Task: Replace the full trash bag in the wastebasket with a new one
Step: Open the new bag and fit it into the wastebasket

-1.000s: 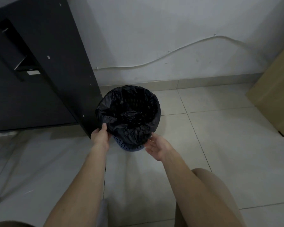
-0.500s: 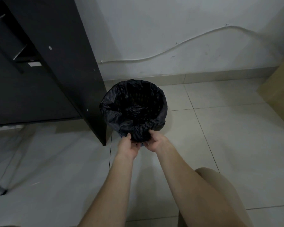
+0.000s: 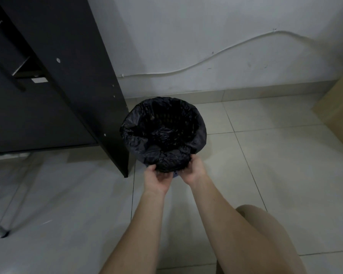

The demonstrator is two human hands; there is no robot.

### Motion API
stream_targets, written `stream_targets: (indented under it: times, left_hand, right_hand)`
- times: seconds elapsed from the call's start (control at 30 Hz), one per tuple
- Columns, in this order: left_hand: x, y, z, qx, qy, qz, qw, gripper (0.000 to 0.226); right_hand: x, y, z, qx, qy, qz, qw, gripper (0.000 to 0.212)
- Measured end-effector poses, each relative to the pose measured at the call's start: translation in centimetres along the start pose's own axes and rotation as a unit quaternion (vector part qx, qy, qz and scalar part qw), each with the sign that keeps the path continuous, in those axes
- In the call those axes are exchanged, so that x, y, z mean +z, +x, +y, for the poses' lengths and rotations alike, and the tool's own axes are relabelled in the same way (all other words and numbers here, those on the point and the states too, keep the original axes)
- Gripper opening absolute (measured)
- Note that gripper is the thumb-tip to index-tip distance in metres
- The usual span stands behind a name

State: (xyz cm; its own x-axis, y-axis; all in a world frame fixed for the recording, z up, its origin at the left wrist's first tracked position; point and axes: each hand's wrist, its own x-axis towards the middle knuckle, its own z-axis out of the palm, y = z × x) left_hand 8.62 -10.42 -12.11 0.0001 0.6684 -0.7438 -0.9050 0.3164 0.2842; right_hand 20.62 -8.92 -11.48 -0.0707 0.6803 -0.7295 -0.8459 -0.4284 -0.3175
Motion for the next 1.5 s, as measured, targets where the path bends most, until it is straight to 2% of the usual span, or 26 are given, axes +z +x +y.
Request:
stream_targets:
  times: [0.03,0.13,0.27,0.47,0.53,0.63,0.8,0.93,1.03,1.17,1.27,1.4,1.5]
  left_hand:
    - [0.0,0.1,-0.1,-0.005,0.005,0.000,1.000,0.024]
    - [0.6,0.5,-0.2,-0.016,0.009,0.001,1.000,0.033]
    - [1.6,1.0,-0.1,-0.014,0.027,0.014,0.999,0.035]
    - [0.7,-0.3,-0.7,0.030,-0.025,-0.022,0.999,0.014]
    - [0.5,-0.1,-1.0,0.030,-0.008,-0.029,0.999,0.016]
    - [1.1,0.9,-1.2,0.014,0.007,-0.017,1.000,0.032]
    - [2.2,1.0,-0.9,0.017,0.039,0.033,0.999,0.036]
    - [2.2,0.3,-0.8,0.043,0.107,0.069,0.991,0.026]
    - [2.4,-0.4,-1.1,0.071,0.084,0.040,0.993,0.045]
    - [3.9,-1.0,-1.2,0.070,0.058,0.002,0.996,0.047]
    - [4.5,-0.5,-1.0,0.076,0.065,0.037,0.994,0.036]
    - [4.6,-0.7,-0.8,0.054,0.057,0.016,0.997,0.021]
    - [4.8,-1.1,-1.0,0.029,0.067,0.017,0.997,0.034]
  right_hand:
    - [0.1,0.2,-0.1,-0.009,0.008,0.003,1.000,0.032]
    - [0.5,1.0,-0.3,-0.004,0.063,-0.014,0.998,0.038]
    - [0.9,1.3,-0.4,0.001,0.055,0.006,0.998,0.038]
    - [-0.9,0.7,0.7,-0.049,0.039,-0.012,0.998,0.015]
    - [-1.1,0.7,1.3,-0.052,0.034,-0.030,0.998,0.026]
    - [-0.5,1.1,1.4,-0.038,0.053,-0.038,0.997,0.041]
    - [0.8,1.0,1.3,-0.031,-0.012,0.008,0.999,0.041]
    - [0.9,0.1,0.5,-0.023,-0.075,0.057,0.995,0.023]
    - [1.5,-0.8,-0.3,-0.049,-0.090,0.057,0.993,0.030]
    - [3.5,-0.5,-0.5,-0.012,-0.123,0.032,0.992,0.045]
    - [4.3,-0.6,-0.8,0.001,-0.124,0.043,0.991,0.042]
    - [4.1,-0.5,-1.2,0.024,-0.086,0.032,0.995,0.041]
    - [3.9,-0.9,-1.4,0.070,-0.074,0.005,0.995,0.042]
